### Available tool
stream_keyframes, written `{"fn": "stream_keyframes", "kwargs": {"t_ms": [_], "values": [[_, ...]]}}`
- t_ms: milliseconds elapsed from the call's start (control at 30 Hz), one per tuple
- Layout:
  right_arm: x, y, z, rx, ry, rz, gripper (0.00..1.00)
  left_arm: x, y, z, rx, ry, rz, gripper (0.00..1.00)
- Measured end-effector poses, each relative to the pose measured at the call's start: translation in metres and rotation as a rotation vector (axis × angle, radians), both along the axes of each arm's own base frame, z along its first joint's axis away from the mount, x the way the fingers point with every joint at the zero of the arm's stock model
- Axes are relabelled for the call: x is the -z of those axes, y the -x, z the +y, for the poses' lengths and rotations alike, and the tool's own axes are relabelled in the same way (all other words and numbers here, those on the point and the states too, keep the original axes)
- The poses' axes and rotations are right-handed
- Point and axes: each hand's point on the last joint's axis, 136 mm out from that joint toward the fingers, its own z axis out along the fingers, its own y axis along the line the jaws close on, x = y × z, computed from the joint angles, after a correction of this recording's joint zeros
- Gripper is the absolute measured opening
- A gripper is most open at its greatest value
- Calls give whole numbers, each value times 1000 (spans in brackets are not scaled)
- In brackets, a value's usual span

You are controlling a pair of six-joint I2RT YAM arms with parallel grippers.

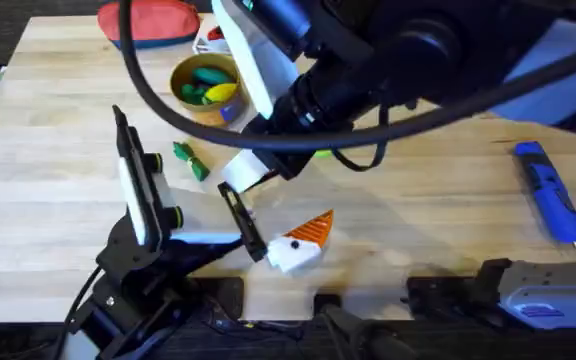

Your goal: Pick up the gripper from the table and insert it into the empty holder that is missing its gripper. Then pick up a screw, insert it into the mounting hole, and use the screwdriver to tighten it. Finally, clean up the table by picking up the vegetable and placing it into the bucket.

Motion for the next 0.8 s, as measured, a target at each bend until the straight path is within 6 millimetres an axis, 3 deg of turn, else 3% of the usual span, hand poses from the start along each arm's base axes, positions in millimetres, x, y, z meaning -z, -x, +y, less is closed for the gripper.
{"fn": "stream_keyframes", "kwargs": {"t_ms": [100,133,333,800], "values": [[-9,0,-1,-1,-17,-18,886,0,1,0,4,-1,-4,950],[-13,0,-2,-2,-24,-25,961,0,1,0,4,-1,-5,950],[-43,7,-28,23,-46,-43,991,0,1,0,4,-2,-6,951],[-95,53,-141,142,-45,-60,991,0,1,0,4,-3,-8,949]]}}
